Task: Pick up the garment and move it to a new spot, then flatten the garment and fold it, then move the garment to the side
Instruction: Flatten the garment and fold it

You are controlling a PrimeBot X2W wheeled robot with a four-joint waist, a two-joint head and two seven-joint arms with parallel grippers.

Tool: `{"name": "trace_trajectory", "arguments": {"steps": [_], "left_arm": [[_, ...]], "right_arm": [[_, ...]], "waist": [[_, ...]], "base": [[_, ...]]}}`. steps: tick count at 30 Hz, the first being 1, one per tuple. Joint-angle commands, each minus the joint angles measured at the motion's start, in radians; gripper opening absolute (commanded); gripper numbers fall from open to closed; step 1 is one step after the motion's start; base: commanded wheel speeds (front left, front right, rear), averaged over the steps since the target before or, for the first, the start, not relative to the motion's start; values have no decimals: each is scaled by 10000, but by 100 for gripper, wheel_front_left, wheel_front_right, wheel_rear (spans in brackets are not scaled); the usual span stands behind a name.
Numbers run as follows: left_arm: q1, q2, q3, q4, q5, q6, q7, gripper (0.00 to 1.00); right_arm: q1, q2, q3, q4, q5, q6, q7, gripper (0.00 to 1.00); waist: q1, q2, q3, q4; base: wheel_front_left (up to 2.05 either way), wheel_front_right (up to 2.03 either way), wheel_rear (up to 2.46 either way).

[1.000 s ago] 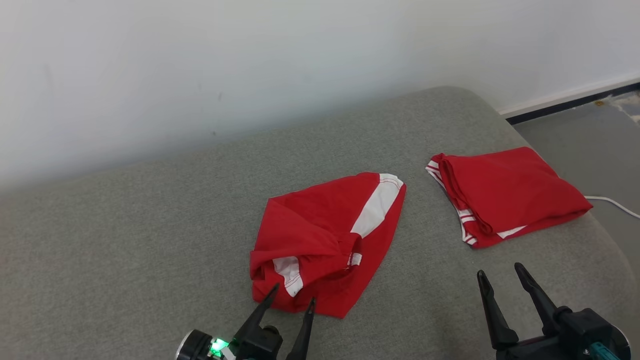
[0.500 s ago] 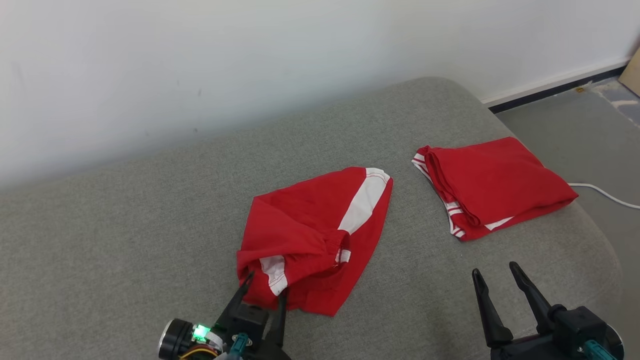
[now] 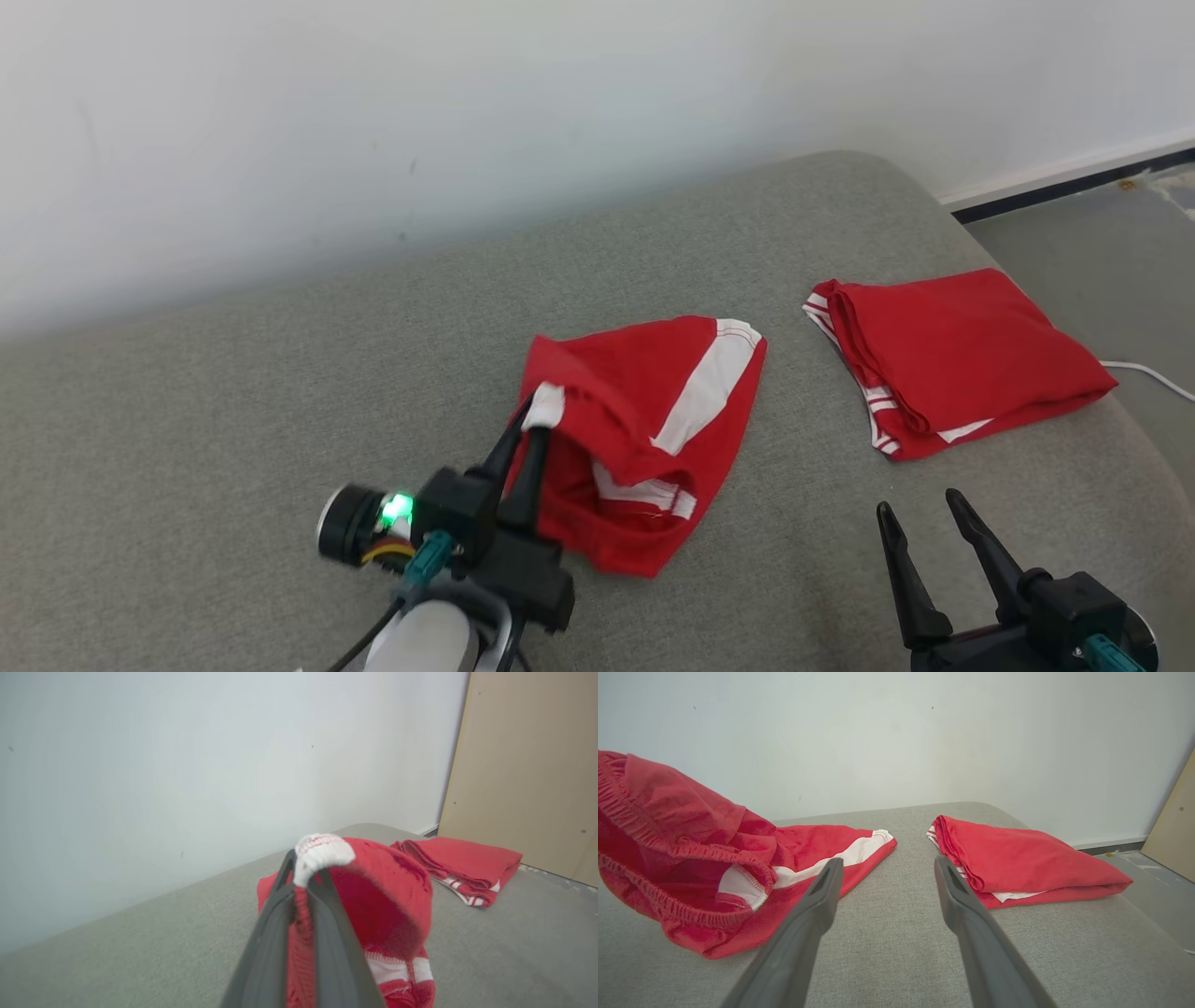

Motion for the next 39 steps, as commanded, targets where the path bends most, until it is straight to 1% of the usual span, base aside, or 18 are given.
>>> {"name": "trace_trajectory", "arguments": {"steps": [1, 4, 7, 8, 11, 14, 15, 16, 17, 18, 19, 24, 26, 28, 30, 33, 39], "left_arm": [[-261, -15, -103, -207, -159, -51, -27, 0], [-711, -5, -245, -775, -429, 140, -28, 0], [-840, 11, 167, -948, -553, 434, -26, 0], [-769, 104, 408, -918, -613, 550, -28, 0], [-335, 439, 1239, -480, -952, 793, -26, 0], [-170, 740, 1864, 382, -1413, 812, -28, 1], [-175, 829, 1973, 723, -1497, 811, -13, 22], [-212, 897, 2065, 1059, -1559, 805, -10, 40], [-292, 961, 2156, 1382, -1612, 833, -12, 77], [-372, 1031, 2247, 1660, -1621, 903, -14, 95], [-453, 1080, 2351, 1953, -1633, 989, -15, 100], [-701, 1092, 2750, 2968, -1633, 1311, -23, 100], [-611, 1072, 2812, 3008, -1632, 1343, -23, 100], [-387, 1056, 2981, 3022, -1720, 1269, -24, 100], [-93, 1026, 3109, 2918, -1691, 1320, -25, 100], [375, 1012, 3220, 2734, -1674, 1154, -25, 100], [1157, 892, 3113, 2158, -1608, 399, -26, 100]], "right_arm": [[39, 37, 11, -16, -37, -28, 9, 100], [4, 46, 19, -10, -35, -28, 1, 100], [8, 50, 28, 1, -38, -28, -16, 100], [18, 49, 33, -4, -38, -28, -20, 100], [54, 19, 60, -34, -13, -28, -13, 100], [90, -24, 49, -48, 9, -28, 30, 100], [86, -32, 73, -52, 13, -28, 38, 100], [74, -47, 89, -55, 17, -28, 41, 100], [56, -54, 105, -64, 16, -28, 52, 100], [32, -63, 138, -82, 15, -28, 83, 100], [-7, -67, 169, -98, 12, -28, 107, 100], [-150, -140, 265, -140, 75, -28, 153, 100], [-132, -143, 258, -139, 88, -28, 159, 100], [-54, -156, 218, -113, 104, -28, 180, 100], [43, -163, 174, -87, 122, -28, 227, 100], [130, -151, 165, -79, 101, -28, 246, 100], [233, -93, 168, -101, 108, -28, 249, 100]], "waist": [[0, -1, -33, 76], [0, -1, -33, 151], [0, -1, -38, 200], [0, -1, -37, 204], [0, -1, -6, 208], [0, -1, 72, 241], [0, -1, 100, 250], [0, -1, 129, 259], [0, -1, 156, 264], [0, -1, 204, 269], [0, -1, 243, 272], [0, -1, 429, 330], [0, -1, 431, 359], [0, -1, 409, 438], [0, -1, 352, 543], [0, -1, 238, 725], [0, -1, 46, 1191]], "base": [[0, 0, 0], [0, 0, 0], [0, 0, 0], [0, 0, 0], [0, 0, 0], [0, 0, 0], [0, 0, 0], [0, 0, 0], [0, 0, 0], [0, 0, 0], [0, 0, 0], [0, 0, 0], [0, 0, 0], [0, 0, 0], [0, 0, 0], [0, 0, 0], [0, 0, 0]]}}
